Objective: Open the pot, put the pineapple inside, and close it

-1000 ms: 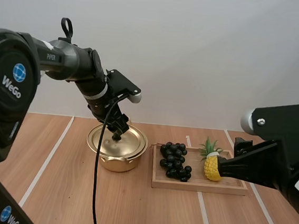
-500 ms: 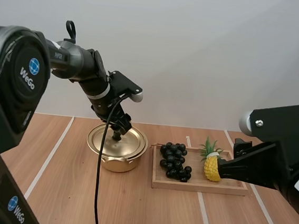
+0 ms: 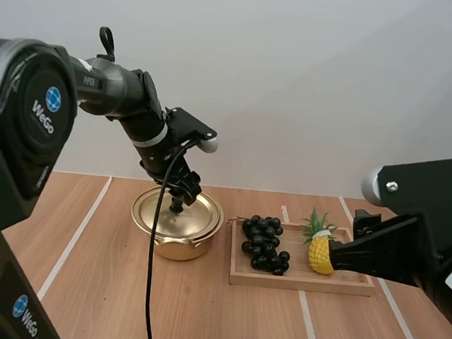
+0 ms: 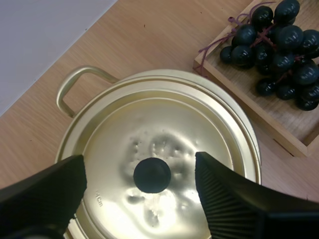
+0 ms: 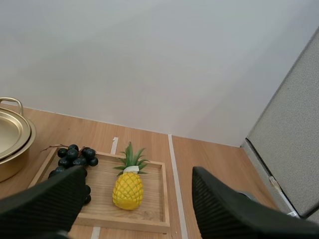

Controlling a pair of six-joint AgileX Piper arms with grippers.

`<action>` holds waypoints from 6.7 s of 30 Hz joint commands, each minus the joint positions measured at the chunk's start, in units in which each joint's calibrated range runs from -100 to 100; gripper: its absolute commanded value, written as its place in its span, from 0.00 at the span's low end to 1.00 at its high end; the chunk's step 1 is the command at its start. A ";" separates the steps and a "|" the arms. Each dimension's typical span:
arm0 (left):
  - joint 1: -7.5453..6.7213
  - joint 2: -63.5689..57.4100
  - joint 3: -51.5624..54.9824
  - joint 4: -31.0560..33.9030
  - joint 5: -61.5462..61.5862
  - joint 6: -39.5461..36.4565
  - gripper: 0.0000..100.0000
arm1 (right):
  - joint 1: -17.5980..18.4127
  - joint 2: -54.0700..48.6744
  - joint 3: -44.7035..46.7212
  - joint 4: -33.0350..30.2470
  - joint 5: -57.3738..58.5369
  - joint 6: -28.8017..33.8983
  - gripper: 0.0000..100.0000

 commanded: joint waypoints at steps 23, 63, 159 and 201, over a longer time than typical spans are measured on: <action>-0.15 4.83 -0.45 -0.55 -1.61 -0.25 1.00 | -0.20 -0.13 -0.52 -0.61 0.09 -0.49 1.00; 0.03 -5.24 -28.07 -1.84 13.09 -2.08 0.00 | -0.20 -0.13 -0.52 -1.12 -3.10 -5.08 1.00; 0.97 -43.97 -45.54 -3.14 -40.98 -10.69 0.00 | -0.20 78.88 -24.69 -16.61 1.54 17.39 1.00; 0.97 -43.61 -45.54 -3.02 -38.74 -7.24 0.00 | -0.20 93.15 -24.69 -1.11 -6.39 10.21 1.00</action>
